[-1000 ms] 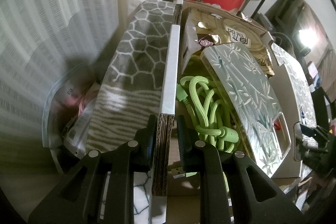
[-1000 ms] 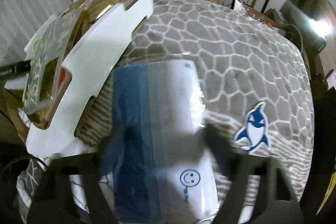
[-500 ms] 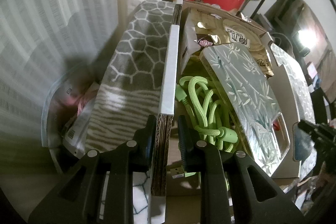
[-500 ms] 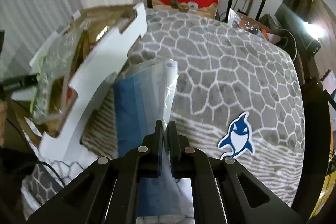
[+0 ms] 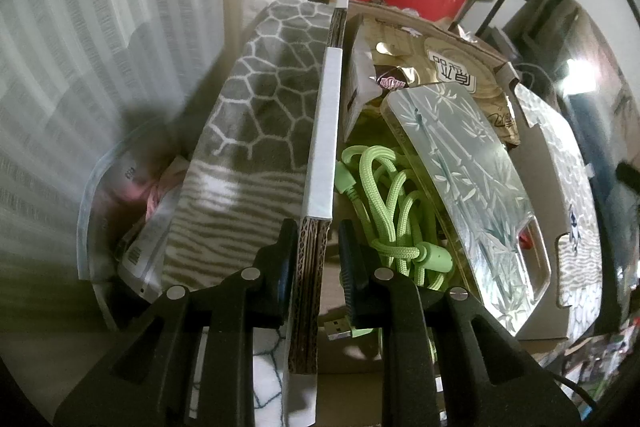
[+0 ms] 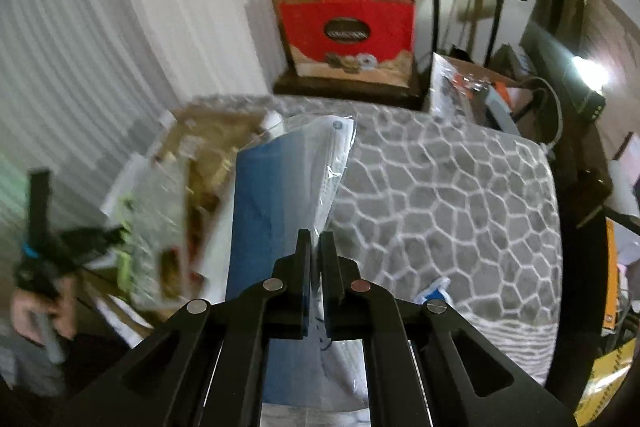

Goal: Organize objects

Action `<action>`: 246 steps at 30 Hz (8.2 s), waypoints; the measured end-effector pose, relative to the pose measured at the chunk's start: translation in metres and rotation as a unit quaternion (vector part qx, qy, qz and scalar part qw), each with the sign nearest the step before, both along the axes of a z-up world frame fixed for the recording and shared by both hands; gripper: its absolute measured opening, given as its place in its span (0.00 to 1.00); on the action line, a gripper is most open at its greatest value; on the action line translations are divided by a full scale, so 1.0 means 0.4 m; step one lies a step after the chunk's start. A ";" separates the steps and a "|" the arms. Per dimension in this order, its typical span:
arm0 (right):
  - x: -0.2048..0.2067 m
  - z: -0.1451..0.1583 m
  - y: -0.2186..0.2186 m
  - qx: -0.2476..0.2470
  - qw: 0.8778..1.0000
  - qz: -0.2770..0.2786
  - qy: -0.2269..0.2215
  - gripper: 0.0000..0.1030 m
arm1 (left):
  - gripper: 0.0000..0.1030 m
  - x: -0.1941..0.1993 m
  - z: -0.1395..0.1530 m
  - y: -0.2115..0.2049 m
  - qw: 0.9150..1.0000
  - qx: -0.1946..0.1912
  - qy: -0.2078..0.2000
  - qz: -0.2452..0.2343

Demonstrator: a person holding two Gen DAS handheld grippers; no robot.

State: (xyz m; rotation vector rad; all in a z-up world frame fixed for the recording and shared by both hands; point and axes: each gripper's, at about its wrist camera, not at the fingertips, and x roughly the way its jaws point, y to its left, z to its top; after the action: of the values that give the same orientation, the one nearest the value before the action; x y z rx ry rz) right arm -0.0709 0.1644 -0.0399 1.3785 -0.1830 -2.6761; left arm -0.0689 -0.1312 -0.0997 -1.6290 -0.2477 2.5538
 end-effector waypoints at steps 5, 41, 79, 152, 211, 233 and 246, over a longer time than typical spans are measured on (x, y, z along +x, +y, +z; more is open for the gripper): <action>-0.040 0.031 -0.068 -0.059 0.998 0.029 0.003 0.03 | 0.17 0.000 0.000 0.000 1.000 0.000 0.000 0.000; -0.081 -0.119 -0.213 -0.112 0.990 -0.057 -0.063 0.29 | 0.17 0.000 0.003 0.001 1.000 0.008 -0.001 0.000; -0.102 -0.098 -0.305 -0.017 1.000 0.001 -0.006 0.36 | 0.17 0.000 -0.001 -0.010 1.000 0.016 -0.002 -0.013; 0.088 -0.112 -0.223 -0.075 0.989 0.110 -0.071 0.10 | 0.31 -0.002 0.122 0.143 0.992 0.032 0.027 -0.116; 0.050 -0.262 0.202 0.073 0.983 -0.137 -0.099 0.66 | 0.10 -0.008 -0.027 -0.004 0.999 -0.016 -0.005 -0.036; 0.057 -0.214 0.147 0.100 0.986 -0.116 -0.074 0.34 | 0.11 -0.016 -0.029 -0.019 0.999 -0.010 -0.007 -0.033; 0.035 -0.067 -0.009 0.095 0.995 -0.037 -0.014 0.34 | 0.11 -0.016 -0.030 -0.018 0.999 -0.009 -0.007 -0.032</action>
State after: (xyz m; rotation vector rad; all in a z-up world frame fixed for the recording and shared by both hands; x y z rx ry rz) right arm -0.0570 0.1607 -0.0667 1.4901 0.0209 -2.7983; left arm -0.0754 -0.1382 -0.1117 -1.6352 -0.1700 2.5053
